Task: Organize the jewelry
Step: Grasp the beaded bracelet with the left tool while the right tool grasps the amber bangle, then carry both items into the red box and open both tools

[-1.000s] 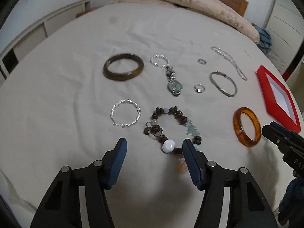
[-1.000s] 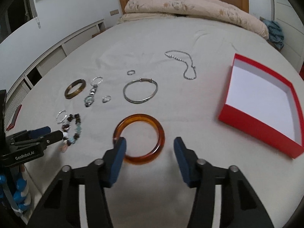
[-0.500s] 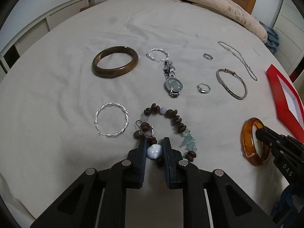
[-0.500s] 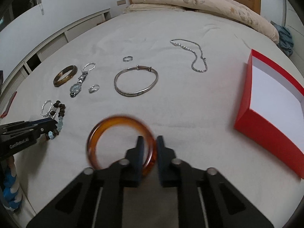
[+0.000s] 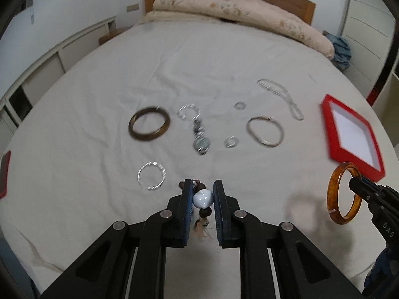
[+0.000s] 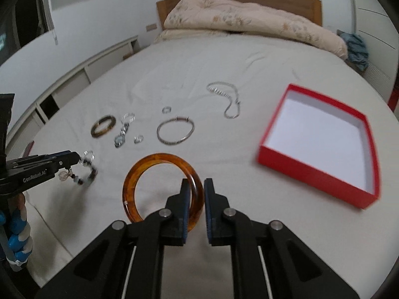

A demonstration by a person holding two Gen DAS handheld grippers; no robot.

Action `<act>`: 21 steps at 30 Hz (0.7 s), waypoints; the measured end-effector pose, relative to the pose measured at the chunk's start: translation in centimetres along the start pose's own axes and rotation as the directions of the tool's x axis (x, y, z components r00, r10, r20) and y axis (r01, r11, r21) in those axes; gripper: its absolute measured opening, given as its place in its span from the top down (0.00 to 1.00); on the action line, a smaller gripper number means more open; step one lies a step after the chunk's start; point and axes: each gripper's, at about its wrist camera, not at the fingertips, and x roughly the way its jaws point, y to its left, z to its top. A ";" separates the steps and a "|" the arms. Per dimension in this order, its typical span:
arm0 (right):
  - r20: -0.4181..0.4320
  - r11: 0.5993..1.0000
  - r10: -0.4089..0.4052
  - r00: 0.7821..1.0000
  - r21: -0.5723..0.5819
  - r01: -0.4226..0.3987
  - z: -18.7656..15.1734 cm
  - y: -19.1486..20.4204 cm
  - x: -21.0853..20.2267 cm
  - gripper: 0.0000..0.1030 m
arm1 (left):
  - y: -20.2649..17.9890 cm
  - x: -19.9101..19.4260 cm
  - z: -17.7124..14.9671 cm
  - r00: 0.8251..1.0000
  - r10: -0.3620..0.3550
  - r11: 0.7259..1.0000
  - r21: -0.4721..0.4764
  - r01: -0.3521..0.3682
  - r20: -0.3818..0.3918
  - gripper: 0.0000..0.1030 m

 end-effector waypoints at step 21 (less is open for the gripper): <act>0.023 0.958 -0.277 0.961 0.082 0.274 4.7 -18.8 -2.6 0.90 | -24.8 4.0 10.8 0.905 -0.425 0.875 0.251 0.414 -0.011 0.85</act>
